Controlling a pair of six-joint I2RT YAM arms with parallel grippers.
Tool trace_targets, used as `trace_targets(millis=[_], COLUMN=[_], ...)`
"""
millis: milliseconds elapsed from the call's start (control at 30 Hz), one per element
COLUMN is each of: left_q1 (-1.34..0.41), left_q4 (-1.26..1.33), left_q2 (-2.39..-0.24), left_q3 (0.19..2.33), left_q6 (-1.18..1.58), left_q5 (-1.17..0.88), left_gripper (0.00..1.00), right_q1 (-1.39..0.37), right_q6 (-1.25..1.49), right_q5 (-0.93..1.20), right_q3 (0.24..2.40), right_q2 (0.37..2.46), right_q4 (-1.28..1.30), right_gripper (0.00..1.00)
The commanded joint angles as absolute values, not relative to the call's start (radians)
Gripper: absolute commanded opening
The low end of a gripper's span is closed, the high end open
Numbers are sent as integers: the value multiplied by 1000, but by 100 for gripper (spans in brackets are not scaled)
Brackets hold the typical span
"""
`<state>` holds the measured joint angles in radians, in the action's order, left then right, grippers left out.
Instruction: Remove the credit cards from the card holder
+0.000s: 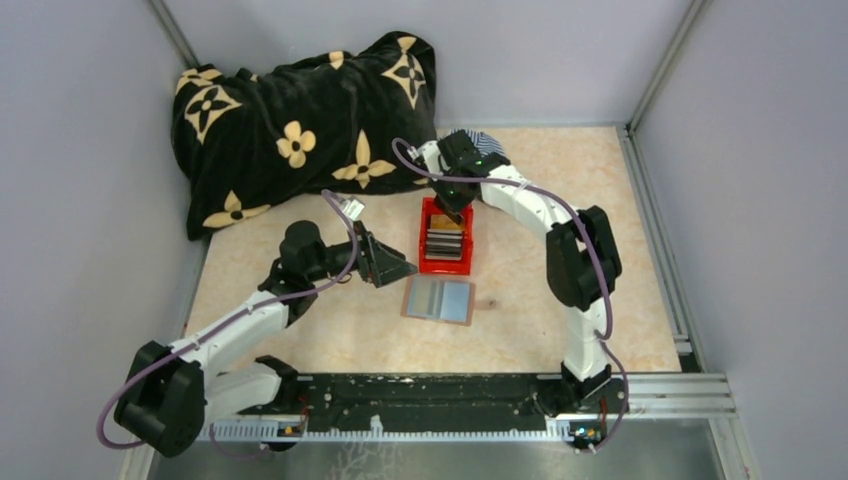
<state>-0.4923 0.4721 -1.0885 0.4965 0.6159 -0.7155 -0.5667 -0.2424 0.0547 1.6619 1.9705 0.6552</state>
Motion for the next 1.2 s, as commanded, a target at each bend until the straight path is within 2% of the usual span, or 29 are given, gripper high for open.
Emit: trace_targets(millis=[0,533,1167], left_q1=[-481,-476,-475], left_q4=[501,554,575], left_q2=[-1083,-1091,-1094], left_q3=[497,467,460], left_q6=[611,637,648], left_q5=[-736,-761,-769], left_gripper=[98,97,97], right_q1=[-570,-732,-862], right_q6=[-276,-423,-479], right_q5=[31,-306,-509], right_q3=[1719,1399,1357], right_q2=[1956,1852,1806], right_q4=[634,389,358], right_gripper=[0,0,0])
